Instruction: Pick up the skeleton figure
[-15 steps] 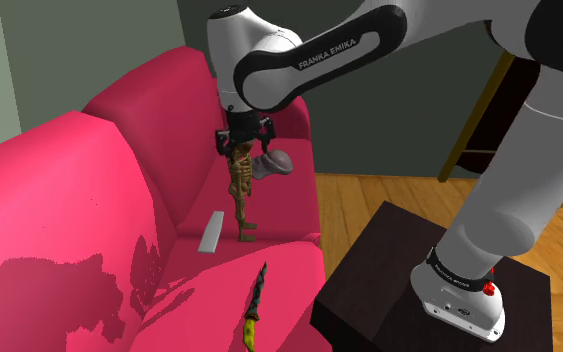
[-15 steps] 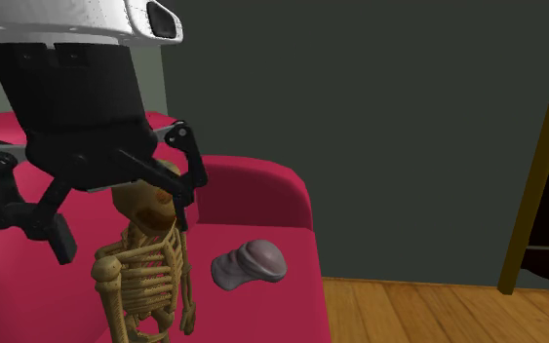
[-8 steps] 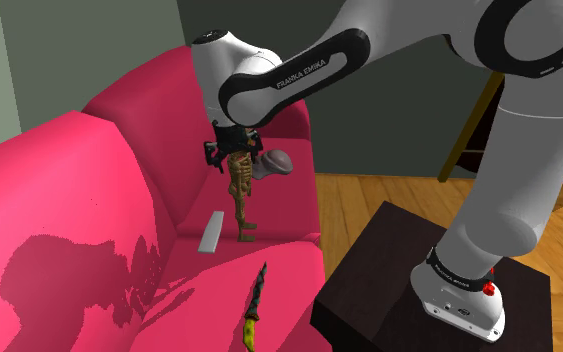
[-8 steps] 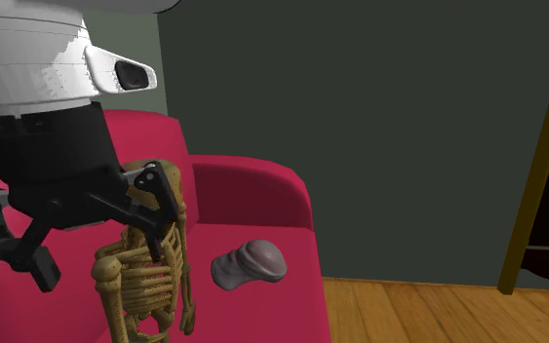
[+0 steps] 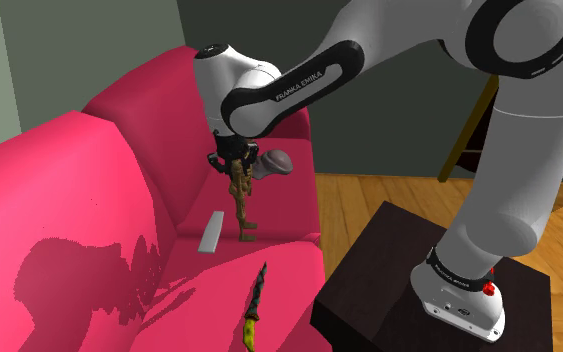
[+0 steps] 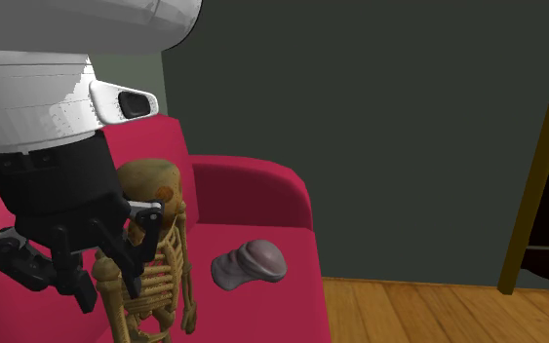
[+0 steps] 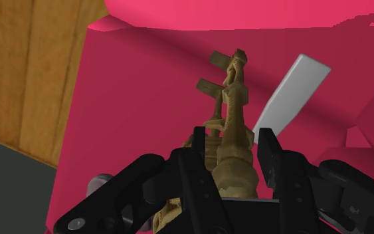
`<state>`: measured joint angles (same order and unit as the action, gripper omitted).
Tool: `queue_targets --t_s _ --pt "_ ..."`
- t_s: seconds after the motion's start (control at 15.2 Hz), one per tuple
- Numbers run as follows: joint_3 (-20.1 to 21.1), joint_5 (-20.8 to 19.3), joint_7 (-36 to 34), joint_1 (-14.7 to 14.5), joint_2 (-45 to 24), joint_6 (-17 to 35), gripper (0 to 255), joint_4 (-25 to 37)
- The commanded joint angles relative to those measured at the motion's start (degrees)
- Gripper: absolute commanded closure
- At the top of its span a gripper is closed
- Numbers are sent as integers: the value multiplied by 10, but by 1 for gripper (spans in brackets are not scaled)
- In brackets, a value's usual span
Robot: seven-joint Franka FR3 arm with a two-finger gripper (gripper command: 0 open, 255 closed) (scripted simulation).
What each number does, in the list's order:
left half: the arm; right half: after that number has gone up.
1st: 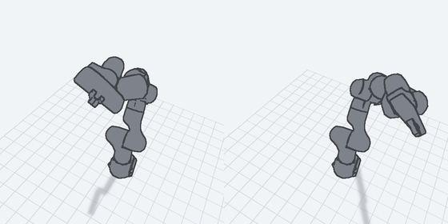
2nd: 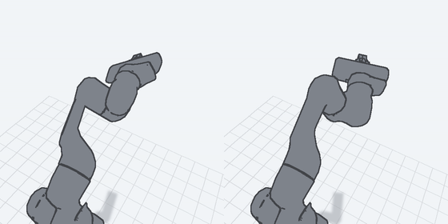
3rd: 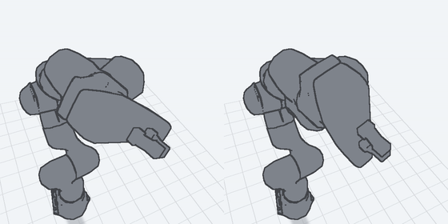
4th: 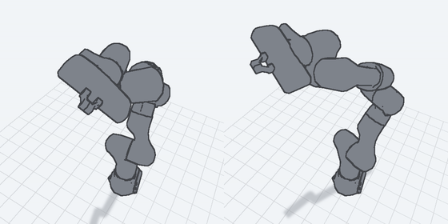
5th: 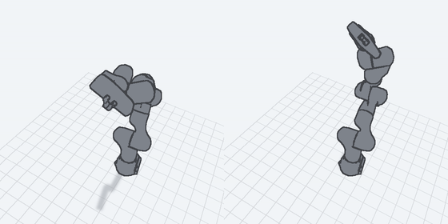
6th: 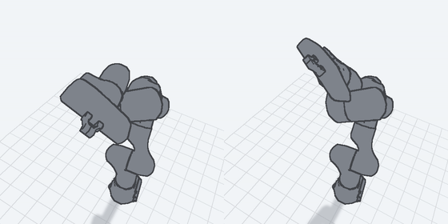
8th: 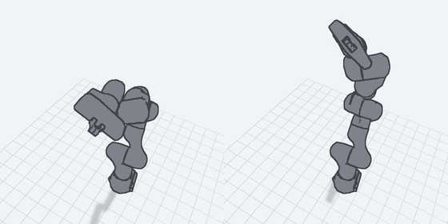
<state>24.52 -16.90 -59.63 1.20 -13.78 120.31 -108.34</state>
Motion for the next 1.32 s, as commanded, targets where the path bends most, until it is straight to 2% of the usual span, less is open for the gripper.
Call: queue_targets --t_s 0.0,0.4,1.25 --pt "0 0 0 0 0 0 255 0" --pt "0 0 -1 0 -1 -1 255 1" --pt "6 26 26 2 33 -87 255 60"
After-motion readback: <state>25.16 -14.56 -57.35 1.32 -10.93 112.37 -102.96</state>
